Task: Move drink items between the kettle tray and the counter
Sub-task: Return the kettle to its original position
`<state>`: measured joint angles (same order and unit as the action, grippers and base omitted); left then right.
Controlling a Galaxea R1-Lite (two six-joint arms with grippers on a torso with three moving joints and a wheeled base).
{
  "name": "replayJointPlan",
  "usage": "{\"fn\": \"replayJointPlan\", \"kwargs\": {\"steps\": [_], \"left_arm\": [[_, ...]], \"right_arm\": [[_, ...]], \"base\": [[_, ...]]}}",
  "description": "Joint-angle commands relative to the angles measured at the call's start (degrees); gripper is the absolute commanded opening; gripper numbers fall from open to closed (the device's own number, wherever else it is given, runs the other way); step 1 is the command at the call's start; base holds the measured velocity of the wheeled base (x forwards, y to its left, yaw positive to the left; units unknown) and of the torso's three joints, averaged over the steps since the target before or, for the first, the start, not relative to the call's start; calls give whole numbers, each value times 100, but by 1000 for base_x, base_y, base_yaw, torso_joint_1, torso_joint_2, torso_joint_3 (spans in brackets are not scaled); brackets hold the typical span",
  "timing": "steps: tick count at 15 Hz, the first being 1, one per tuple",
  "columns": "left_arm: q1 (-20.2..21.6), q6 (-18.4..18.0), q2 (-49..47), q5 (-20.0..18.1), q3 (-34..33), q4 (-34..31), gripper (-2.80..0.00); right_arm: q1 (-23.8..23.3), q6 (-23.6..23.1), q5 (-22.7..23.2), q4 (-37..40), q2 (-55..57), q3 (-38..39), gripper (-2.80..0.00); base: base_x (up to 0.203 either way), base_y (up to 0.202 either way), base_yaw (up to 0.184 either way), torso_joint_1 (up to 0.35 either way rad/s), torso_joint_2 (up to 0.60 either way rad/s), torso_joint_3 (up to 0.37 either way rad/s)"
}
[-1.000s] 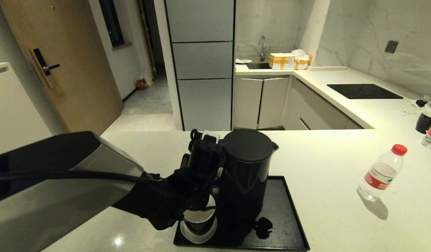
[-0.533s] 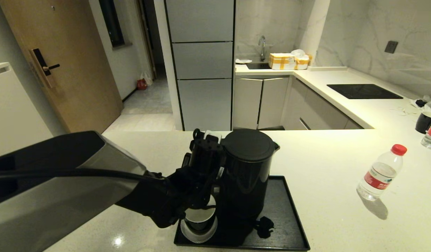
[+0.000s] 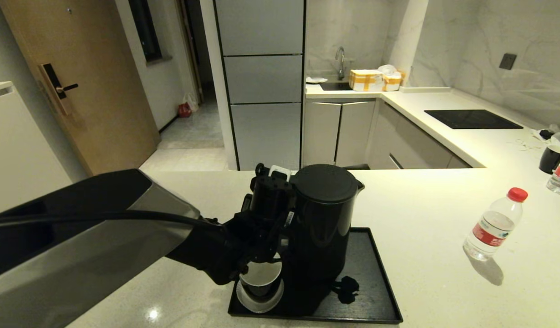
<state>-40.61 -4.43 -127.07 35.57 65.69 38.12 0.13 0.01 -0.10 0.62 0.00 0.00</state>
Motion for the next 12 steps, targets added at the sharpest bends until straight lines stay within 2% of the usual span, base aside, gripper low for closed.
{"fn": "replayJointPlan", "kwargs": {"steps": [1, 12], "left_arm": [[36, -6, -187, 38, 102, 2, -280], [-37, -6, -26, 64, -202, 90, -280]], "right_arm": [[13, -1, 1, -1, 0, 18, -280], [4, -1, 1, -1, 0, 18, -280]], "base": [[0, 0, 0, 0, 0, 0], [0, 0, 0, 0, 0, 0]]}}
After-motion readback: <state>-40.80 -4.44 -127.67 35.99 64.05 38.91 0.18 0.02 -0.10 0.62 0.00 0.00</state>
